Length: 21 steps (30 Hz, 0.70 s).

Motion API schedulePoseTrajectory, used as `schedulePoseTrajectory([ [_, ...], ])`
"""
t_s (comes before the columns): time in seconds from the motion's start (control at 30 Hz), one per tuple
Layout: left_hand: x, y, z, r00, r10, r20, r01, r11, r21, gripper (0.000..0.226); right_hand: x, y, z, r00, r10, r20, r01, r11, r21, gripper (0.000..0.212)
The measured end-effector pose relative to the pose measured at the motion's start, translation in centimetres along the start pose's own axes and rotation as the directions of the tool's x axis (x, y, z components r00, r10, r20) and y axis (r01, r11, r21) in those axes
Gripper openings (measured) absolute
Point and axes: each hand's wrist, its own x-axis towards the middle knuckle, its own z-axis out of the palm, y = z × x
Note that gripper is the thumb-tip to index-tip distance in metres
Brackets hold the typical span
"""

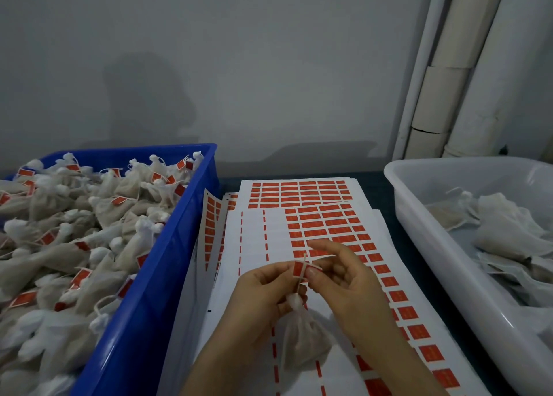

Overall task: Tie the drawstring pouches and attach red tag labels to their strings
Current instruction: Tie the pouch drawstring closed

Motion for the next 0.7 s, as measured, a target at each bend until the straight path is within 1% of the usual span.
schedulePoseTrajectory([
  [0.23, 0.0, -0.03, -0.07, 0.998, 0.021, 0.052, -0.021, 1.0, 0.012, 0.027, 0.0, 0.15, -0.09, 1.0, -0.001, 0.007, 0.001, 1.0, -0.002, 0.029],
  [0.37, 0.1, -0.16, -0.09, 1.0, 0.014, 0.023, -0.014, 1.0, 0.01, 0.027, 0.07, 0.19, -0.11, 1.0, 0.002, 0.01, -0.002, 1.0, 0.002, 0.029],
  [0.5, 0.17, -0.17, -0.19, 1.0, 0.017, 0.0, -0.017, 1.0, -0.006, 0.016, 0.05, 0.15, -0.15, 1.0, 0.006, 0.022, -0.007, 0.999, 0.054, 0.03],
  [0.7, 0.18, -0.15, -0.21, 1.0, 0.025, -0.002, -0.025, 1.0, 0.005, 0.017, 0.06, 0.45, 0.06, 0.999, 0.028, 0.034, -0.029, 0.999, 0.029, 0.029],
])
